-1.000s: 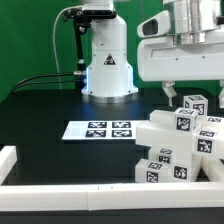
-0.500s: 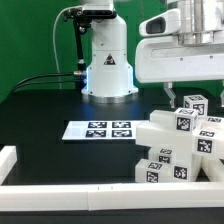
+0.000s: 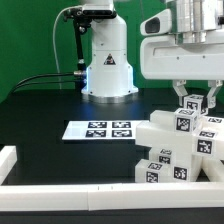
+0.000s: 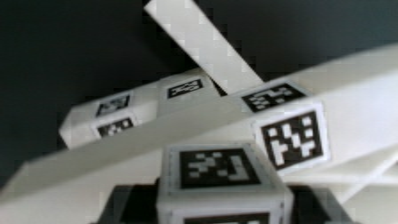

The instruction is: Assemble chair

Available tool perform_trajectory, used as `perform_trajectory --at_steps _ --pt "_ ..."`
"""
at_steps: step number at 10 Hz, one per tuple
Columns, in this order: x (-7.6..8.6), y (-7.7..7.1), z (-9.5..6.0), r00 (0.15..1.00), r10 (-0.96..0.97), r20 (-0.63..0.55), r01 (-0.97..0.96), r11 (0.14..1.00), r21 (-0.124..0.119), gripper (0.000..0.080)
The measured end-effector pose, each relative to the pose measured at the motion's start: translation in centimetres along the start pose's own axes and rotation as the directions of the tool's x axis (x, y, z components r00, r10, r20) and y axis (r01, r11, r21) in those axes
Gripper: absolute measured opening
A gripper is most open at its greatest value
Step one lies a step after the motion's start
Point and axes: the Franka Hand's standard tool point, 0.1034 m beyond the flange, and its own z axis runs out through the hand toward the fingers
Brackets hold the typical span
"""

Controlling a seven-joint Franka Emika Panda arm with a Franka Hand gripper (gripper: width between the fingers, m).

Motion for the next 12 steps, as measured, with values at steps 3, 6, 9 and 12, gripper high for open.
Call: perform_trajectory --at_steps 3,6,9,12 --pt "0.02 -0.11 0.07 0.91 0.413 0.034 -0.414 0.91 0.033 0.0281" --pt "-0.2 -0.39 0.0 0.839 0.542 0.044 -0.544 0.838 0.042 0.0281" --pt "-0.06 -0.3 0.02 0.932 0.361 0.036 -0.362 0.931 0.046 0.0474" --pt "0.27 -0.34 -0.11 0.999 0.031 0.025 -0.033 0.998 0.051 0.0637"
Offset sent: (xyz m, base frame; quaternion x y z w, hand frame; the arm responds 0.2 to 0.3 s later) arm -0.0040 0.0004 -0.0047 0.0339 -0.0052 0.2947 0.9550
